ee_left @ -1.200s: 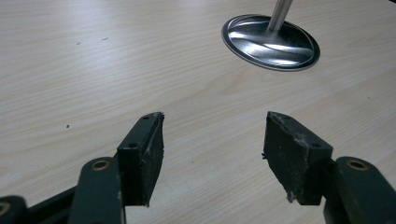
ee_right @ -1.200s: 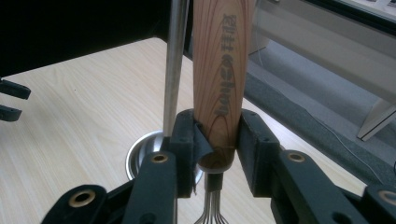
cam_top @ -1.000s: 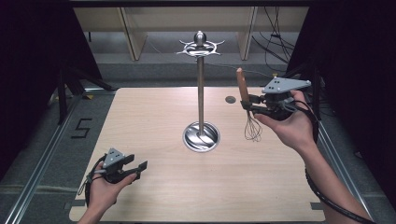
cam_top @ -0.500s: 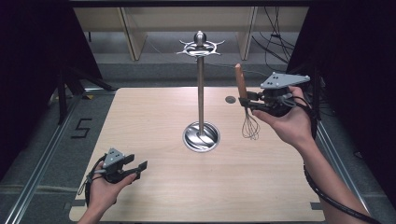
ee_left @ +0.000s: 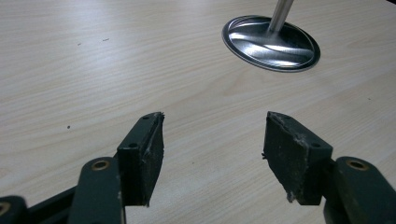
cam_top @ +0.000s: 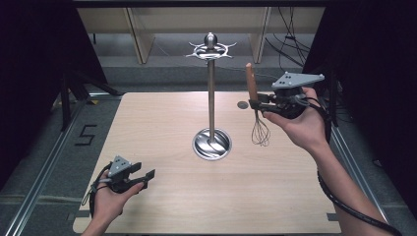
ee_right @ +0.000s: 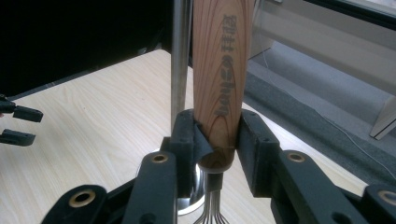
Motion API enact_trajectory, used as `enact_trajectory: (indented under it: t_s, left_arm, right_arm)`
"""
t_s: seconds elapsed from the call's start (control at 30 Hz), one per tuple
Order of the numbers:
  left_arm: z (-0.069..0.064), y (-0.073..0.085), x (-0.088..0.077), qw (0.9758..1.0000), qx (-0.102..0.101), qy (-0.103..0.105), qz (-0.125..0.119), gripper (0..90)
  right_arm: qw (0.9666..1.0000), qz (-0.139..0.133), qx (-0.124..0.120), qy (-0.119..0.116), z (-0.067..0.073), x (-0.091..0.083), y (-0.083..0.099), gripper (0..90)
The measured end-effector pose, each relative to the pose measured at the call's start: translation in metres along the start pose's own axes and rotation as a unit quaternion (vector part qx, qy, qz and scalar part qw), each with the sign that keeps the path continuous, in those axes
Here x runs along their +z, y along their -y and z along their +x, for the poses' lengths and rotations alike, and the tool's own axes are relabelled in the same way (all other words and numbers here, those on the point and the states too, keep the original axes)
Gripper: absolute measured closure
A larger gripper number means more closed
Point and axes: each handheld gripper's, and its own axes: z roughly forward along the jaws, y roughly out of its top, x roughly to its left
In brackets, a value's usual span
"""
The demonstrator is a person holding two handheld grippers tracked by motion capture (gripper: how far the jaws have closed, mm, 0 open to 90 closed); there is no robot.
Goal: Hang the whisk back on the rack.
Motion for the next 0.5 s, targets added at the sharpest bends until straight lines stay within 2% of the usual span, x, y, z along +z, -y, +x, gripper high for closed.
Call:
enact_trajectory:
  t_s: [0.1, 0.17, 0.2, 0.23, 0.3, 0.4, 0.5]
  left_arm:
    - [0.0, 0.0, 0.0, 1.0, 0.0, -0.002, -0.002, 37.3]
    - [0.0, 0.0, 0.0, 1.0, 0.0, -0.003, -0.002, 37.2]
    - [0.0, 0.0, 0.0, 1.0, 0.0, -0.001, -0.002, 37.2]
    - [0.0, 0.0, 0.0, 1.0, -0.002, -0.001, -0.003, 37.3]
    - [0.0, 0.0, 0.0, 1.0, 0.0, -0.001, -0.001, 37.2]
    - [0.0, 0.0, -0.001, 1.0, 0.0, -0.003, -0.002, 37.2]
    - [0.0, 0.0, -0.001, 1.0, 0.001, -0.003, -0.001, 37.2]
  right_arm:
    - [1.0, 0.003, 0.009, -0.004, 0.001, 0.001, -0.002, 70.0]
    - [1.0, 0.004, 0.002, -0.005, 0.0, 0.001, -0.004, 69.9]
    - [0.9999, 0.003, 0.01, -0.007, 0.001, 0.002, -0.005, 70.0]
    - [1.0, -0.003, 0.007, 0.0, 0.001, 0.002, -0.006, 70.0]
    - [0.9999, 0.003, 0.005, -0.009, 0.001, 0.002, -0.008, 69.9]
    - [1.0, -0.008, 0.004, -0.001, 0.002, 0.004, -0.011, 69.9]
    - [0.9999, 0.001, 0.007, -0.01, 0.002, 0.004, -0.014, 69.9]
